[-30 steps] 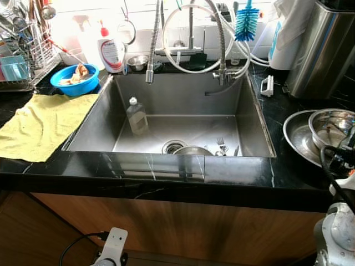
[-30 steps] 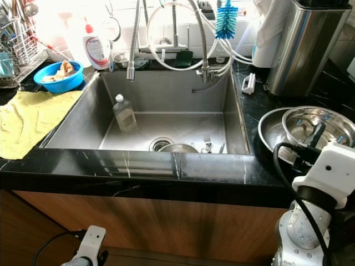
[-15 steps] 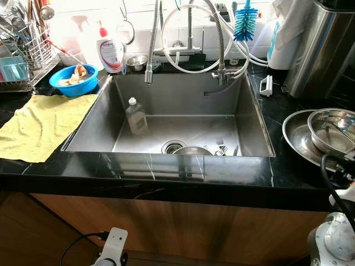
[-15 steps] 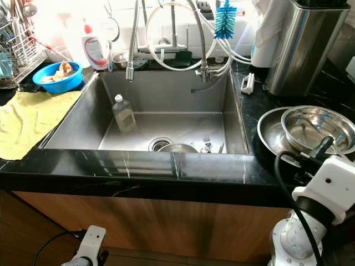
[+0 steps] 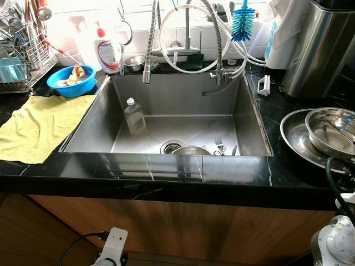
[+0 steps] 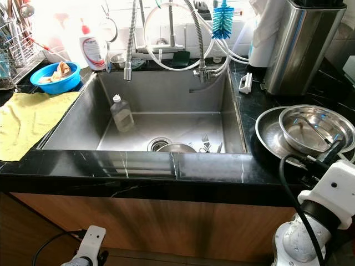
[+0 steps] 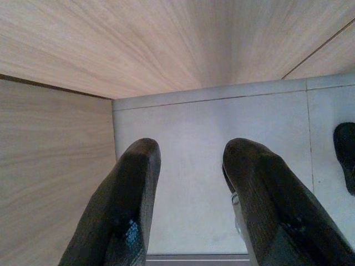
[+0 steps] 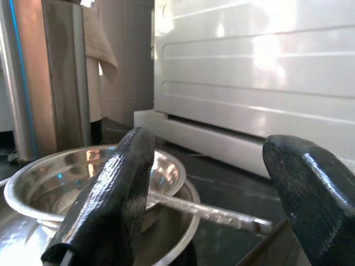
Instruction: Kitchen organization
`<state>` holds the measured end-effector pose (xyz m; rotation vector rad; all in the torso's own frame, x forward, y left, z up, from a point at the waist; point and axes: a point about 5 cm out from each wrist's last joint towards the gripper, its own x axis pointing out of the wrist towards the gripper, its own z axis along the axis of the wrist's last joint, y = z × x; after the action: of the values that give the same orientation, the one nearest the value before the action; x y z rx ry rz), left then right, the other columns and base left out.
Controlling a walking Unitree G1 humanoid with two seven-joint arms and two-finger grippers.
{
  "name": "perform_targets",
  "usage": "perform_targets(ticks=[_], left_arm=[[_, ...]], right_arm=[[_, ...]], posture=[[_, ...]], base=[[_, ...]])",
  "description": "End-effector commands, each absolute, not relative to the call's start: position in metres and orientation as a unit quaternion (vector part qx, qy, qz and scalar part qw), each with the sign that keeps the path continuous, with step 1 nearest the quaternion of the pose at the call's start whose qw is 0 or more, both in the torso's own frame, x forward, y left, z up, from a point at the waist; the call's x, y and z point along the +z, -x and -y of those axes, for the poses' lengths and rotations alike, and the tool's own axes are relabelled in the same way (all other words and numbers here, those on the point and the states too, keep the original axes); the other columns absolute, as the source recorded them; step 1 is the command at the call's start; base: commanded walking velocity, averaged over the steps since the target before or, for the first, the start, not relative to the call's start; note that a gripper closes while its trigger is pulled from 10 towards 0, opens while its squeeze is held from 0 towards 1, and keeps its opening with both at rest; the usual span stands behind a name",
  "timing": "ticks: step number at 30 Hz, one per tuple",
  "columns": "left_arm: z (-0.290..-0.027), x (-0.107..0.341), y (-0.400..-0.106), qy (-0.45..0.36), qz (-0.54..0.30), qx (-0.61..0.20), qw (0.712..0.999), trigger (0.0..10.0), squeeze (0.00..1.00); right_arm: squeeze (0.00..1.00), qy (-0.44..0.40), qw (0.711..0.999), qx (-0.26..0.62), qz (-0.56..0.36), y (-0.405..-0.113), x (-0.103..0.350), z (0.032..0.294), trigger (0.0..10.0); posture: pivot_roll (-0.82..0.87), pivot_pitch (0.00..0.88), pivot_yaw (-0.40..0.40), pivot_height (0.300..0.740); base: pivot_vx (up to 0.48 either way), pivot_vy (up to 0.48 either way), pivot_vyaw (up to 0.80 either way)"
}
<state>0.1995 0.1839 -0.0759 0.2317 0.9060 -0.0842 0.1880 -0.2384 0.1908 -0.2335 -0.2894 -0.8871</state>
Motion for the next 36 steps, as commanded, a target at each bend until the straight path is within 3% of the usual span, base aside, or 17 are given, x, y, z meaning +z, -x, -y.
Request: perform_targets(ticks=[1,18,22,24,28,33,36], left_arm=[[-0.188,-0.077,-0.196,-0.124,-0.44,-0.043,0.888,10.0,0.0],[-0.189,-0.077,-0.196,-0.124,-0.44,-0.043,0.888,10.0,0.0],[-0.189,-0.077,-0.196,-0.124,-0.44,-0.043,0.888,10.0,0.0],[-0.189,-0.077,-0.197,-0.124,-0.44,-0.043,0.889,10.0,0.0],[-0.189,-0.077,-0.197,-0.123,-0.439,-0.043,0.889,10.0,0.0],[-0.188,-0.077,-0.197,-0.124,-0.439,-0.043,0.889,10.0,0.0],[-0.189,-0.077,-0.197,-0.124,-0.439,-0.043,0.889,10.0,0.0]], right_arm=[[0.0,0.106,0.877,-0.442,0.156,-0.184,0.198,0.239,10.0],[0.0,0.052,0.866,-0.484,0.119,-0.175,0.182,0.249,10.0],[0.0,0.071,0.895,-0.419,0.133,-0.186,0.189,0.239,10.0],[0.0,0.127,0.908,-0.359,0.175,-0.19,0.206,0.231,10.0],[0.0,0.198,0.902,-0.311,0.223,-0.187,0.229,0.229,10.0],[0.0,0.189,0.911,-0.285,0.232,-0.186,0.244,0.236,10.0],[0.0,0.231,0.919,-0.214,0.236,-0.191,0.251,0.231,10.0]], posture=[[-0.22,0.0,0.091,0.74],[-0.21,0.0,0.089,0.74],[-0.22,0.0,0.09,0.74],[-0.22,0.0,0.09,0.74],[-0.22,0.0,0.09,0.74],[-0.22,0.0,0.091,0.74],[-0.23,0.0,0.094,0.74]], base=[[0.0,0.0,0.0],[0.0,0.0,0.0],[0.0,0.0,0.0],[0.0,0.0,0.0],[0.0,0.0,0.0],[0.0,0.0,0.0],[0.0,0.0,0.0]])
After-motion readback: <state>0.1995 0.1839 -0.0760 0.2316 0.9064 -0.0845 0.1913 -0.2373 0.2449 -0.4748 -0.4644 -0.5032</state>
